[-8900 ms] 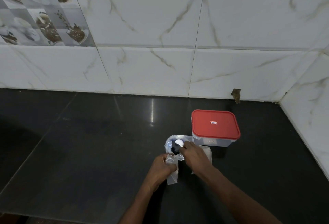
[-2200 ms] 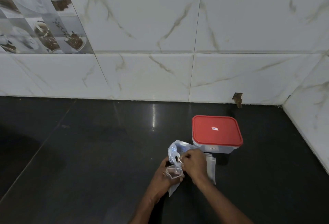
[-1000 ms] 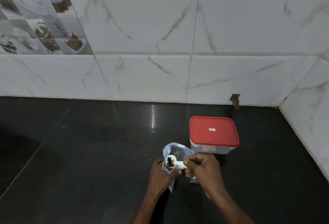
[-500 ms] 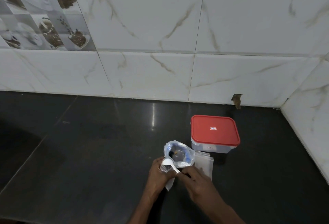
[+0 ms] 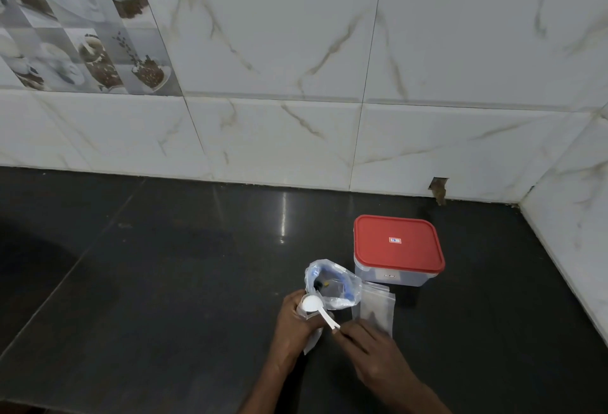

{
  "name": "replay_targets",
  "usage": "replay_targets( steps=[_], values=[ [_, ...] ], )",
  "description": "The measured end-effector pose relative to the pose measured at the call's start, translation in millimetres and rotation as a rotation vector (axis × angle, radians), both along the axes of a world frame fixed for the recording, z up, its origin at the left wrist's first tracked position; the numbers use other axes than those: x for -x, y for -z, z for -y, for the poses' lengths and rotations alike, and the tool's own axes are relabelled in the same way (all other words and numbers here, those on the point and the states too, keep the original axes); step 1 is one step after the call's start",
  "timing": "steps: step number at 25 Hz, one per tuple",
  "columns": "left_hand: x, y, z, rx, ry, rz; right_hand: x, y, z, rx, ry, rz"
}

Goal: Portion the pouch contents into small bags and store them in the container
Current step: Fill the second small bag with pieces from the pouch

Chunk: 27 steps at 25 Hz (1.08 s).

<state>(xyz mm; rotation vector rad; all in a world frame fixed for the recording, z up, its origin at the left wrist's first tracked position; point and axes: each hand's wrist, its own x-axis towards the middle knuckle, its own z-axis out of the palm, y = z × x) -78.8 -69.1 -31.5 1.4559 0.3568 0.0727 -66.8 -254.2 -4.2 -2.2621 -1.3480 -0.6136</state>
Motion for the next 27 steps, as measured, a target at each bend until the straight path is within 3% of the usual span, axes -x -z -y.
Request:
replay_targets(
  steps=[5, 8, 12, 15, 21, 25, 27],
  values=[
    [-2, 9, -1, 0.046, -0.060, -0.064, -8, -16, -10, -0.417, 0.261, -0.654],
    [-3, 10, 1, 0.021, -0.067, -0.089, -7, -21, -13, -0.495, 0.283, -0.783],
    [-1, 19, -1, -0.025, -0.115, -0.100, -15, -35, -12, -0.783, 0.449, -1.139],
    [4, 9, 2, -0.053, -0.124, -0.071, -39, -38, -15, -0.708, 0.566, -1.271],
    [11, -2, 12, -0.103, -0.155, -0.003, -69, -23, -27, -0.487, 0.617, -1.156],
    [15, -5, 14, -0.207, -0.094, -0.064, -60, -21, -20, -0.260, 0.675, -0.860],
    [17, -10, 15, -0.252, -0.117, -0.068, -41, -32, -13, -0.326, 0.641, -0.709]
  ],
)
